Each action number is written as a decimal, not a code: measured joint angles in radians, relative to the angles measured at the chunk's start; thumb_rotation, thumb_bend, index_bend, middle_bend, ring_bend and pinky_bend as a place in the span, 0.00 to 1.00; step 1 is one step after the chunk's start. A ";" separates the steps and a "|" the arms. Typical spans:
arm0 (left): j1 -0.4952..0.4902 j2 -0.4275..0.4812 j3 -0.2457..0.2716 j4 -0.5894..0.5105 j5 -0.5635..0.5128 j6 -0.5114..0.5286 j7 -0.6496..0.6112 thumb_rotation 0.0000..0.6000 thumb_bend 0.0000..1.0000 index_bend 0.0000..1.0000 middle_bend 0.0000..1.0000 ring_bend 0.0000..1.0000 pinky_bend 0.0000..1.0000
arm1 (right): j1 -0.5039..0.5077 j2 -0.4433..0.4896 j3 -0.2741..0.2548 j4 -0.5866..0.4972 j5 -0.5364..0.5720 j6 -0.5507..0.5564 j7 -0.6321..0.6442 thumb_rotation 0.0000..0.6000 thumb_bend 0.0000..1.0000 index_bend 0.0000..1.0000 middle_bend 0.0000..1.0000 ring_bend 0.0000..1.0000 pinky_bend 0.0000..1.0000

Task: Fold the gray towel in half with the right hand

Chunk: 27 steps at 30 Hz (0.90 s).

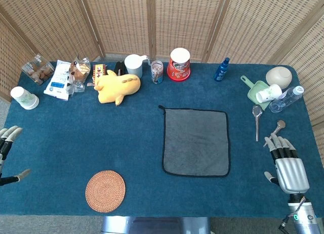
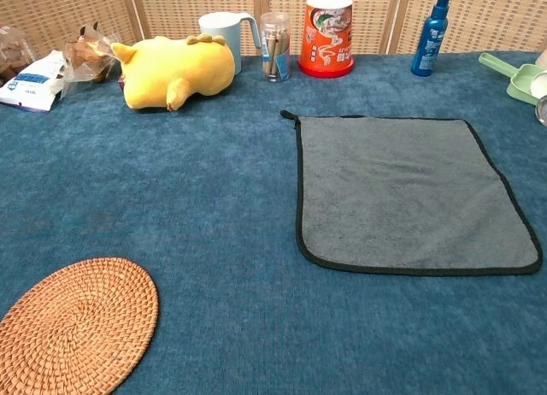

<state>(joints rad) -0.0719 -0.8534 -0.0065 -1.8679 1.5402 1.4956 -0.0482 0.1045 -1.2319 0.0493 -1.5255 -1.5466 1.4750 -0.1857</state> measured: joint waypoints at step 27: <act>-0.012 0.000 -0.022 0.003 -0.046 -0.026 -0.022 1.00 0.11 0.00 0.00 0.00 0.00 | 0.108 -0.172 -0.023 -0.022 -0.031 -0.172 -0.120 1.00 0.00 0.23 0.00 0.00 0.00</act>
<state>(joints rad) -0.0836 -0.8537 -0.0287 -1.8645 1.4943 1.4694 -0.0706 0.2125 -1.4034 0.0260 -1.5479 -1.5773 1.3034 -0.3059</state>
